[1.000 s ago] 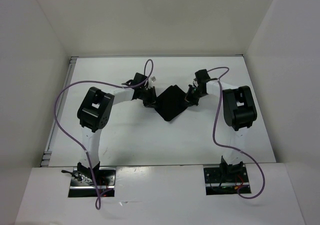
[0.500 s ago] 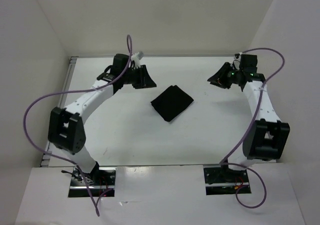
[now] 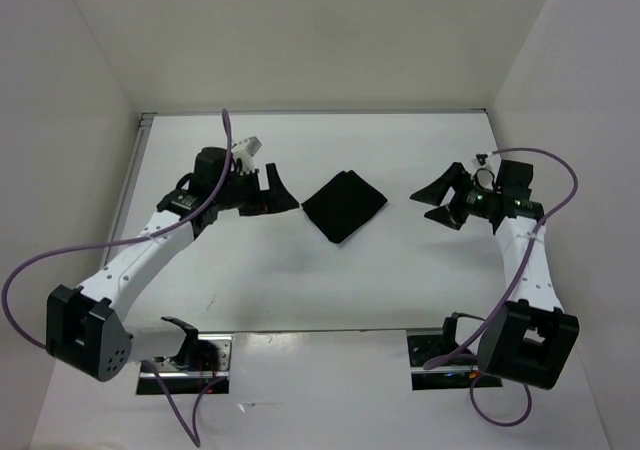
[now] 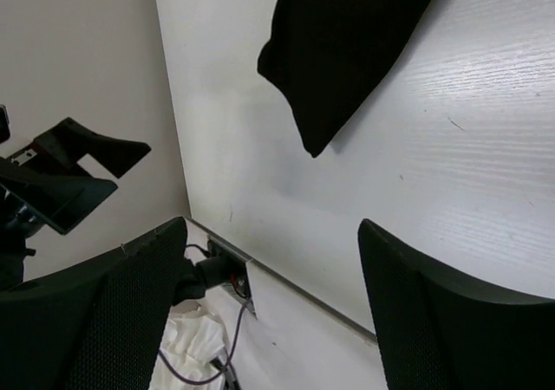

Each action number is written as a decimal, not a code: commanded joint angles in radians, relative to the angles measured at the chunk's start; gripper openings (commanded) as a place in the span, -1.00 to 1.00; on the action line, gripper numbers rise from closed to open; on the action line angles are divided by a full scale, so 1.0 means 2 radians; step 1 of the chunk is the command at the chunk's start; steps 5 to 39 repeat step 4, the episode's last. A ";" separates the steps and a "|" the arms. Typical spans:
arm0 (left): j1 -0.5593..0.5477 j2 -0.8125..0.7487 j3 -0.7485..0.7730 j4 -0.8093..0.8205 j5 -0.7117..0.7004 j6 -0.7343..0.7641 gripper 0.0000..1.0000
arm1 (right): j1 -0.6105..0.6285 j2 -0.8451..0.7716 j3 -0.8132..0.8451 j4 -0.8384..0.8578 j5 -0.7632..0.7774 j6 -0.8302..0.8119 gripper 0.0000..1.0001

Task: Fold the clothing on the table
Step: Fold the skirt

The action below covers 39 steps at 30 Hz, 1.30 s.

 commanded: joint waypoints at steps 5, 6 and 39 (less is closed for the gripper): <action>0.000 -0.049 -0.045 0.006 -0.010 -0.011 1.00 | -0.009 -0.030 -0.018 -0.018 0.018 -0.013 0.71; 0.000 -0.049 -0.045 0.006 -0.010 -0.011 1.00 | -0.009 -0.030 -0.018 -0.018 0.018 -0.013 0.71; 0.000 -0.049 -0.045 0.006 -0.010 -0.011 1.00 | -0.009 -0.030 -0.018 -0.018 0.018 -0.013 0.71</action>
